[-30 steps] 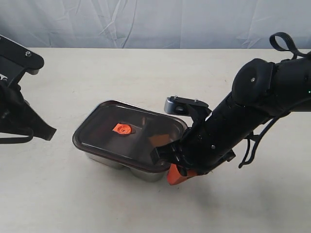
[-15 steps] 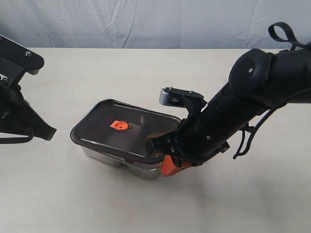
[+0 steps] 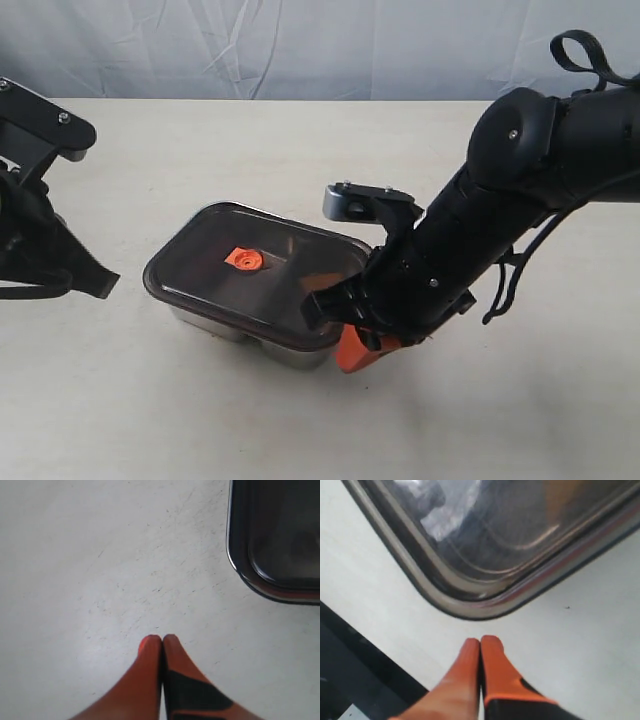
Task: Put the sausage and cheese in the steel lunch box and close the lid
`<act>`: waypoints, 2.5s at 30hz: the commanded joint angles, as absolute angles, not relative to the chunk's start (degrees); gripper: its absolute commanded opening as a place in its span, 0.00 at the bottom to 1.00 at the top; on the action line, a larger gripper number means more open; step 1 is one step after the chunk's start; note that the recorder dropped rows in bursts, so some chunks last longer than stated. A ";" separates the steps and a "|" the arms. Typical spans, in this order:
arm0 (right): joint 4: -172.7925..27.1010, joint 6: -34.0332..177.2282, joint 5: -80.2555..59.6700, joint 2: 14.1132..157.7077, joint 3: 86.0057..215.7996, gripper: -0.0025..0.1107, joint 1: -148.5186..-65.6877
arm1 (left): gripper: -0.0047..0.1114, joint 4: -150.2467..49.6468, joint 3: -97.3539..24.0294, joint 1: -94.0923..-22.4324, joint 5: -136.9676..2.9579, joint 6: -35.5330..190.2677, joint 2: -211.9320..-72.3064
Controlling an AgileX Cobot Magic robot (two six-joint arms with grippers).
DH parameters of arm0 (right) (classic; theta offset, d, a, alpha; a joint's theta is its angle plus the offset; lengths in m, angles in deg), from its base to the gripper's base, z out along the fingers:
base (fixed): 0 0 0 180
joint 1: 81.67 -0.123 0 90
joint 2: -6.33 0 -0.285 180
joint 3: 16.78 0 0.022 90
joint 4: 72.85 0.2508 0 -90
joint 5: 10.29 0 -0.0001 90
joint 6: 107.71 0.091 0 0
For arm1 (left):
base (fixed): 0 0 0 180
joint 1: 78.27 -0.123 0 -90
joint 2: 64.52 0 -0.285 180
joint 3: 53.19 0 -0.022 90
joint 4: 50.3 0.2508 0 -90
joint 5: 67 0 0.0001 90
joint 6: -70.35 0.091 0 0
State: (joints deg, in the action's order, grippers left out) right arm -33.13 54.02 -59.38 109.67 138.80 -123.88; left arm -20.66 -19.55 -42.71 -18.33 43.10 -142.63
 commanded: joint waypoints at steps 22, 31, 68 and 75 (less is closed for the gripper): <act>-30.18 50.89 -58.90 105.59 139.15 0.02 -124.00 | 0.04 -23.20 -19.69 -42.80 -20.36 45.04 -142.26; -30.17 50.64 -55.88 109.13 139.48 0.02 -124.00 | 0.04 -23.34 -19.69 -42.80 -20.36 45.04 -142.26; -28.48 47.03 -58.60 114.97 145.70 0.02 -124.00 | 0.04 -27.96 -19.69 -42.80 -21.08 47.89 -142.26; -28.48 46.77 -58.12 114.97 145.70 0.02 -124.00 | 0.04 -59.64 -19.69 -42.80 -23.39 74.47 -142.88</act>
